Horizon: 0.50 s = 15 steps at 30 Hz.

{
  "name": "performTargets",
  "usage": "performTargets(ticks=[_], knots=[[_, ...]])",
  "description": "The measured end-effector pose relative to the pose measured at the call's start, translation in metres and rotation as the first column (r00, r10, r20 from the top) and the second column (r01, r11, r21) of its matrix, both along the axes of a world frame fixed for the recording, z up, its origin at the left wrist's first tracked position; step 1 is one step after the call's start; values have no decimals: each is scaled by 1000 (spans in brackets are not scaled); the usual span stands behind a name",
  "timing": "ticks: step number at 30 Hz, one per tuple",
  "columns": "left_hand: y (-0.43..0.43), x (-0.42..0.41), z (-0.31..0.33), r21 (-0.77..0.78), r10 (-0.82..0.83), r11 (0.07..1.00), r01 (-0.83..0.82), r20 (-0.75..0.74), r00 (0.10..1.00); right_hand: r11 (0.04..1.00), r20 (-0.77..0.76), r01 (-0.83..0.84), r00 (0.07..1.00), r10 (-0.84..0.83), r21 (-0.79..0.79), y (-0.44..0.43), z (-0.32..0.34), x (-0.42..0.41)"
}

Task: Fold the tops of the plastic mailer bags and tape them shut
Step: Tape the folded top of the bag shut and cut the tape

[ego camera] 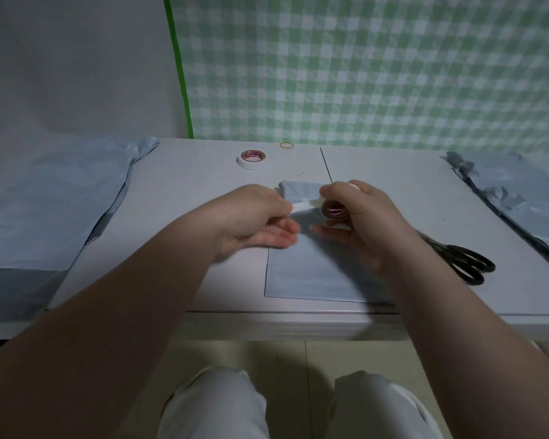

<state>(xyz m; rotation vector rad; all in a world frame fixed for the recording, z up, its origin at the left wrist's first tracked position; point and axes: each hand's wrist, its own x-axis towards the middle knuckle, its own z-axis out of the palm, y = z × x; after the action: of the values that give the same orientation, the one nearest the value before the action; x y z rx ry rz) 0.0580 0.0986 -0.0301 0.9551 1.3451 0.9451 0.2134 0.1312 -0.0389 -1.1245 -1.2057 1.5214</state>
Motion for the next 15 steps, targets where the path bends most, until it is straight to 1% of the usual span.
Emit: performTargets(ticks=[2, 5, 9, 15], knots=[[1, -2, -5, -22, -23, 999, 23, -8, 1000, 999, -15, 21, 1000, -21, -28, 0, -10, -2], [4, -5, -10, -21, -31, 999, 31, -21, 999, 997, 13, 66, 998, -66, 28, -1, -20, -3], [7, -9, -12, 20, -30, 999, 33, -129, 991, 992, 49, 78, 995, -84, 97, -1, -25, -3], [12, -15, -11, 31, -13, 999, 21, -242, 970, 975, 203, 75, 972, -118, 210, -1, -28, -7]])
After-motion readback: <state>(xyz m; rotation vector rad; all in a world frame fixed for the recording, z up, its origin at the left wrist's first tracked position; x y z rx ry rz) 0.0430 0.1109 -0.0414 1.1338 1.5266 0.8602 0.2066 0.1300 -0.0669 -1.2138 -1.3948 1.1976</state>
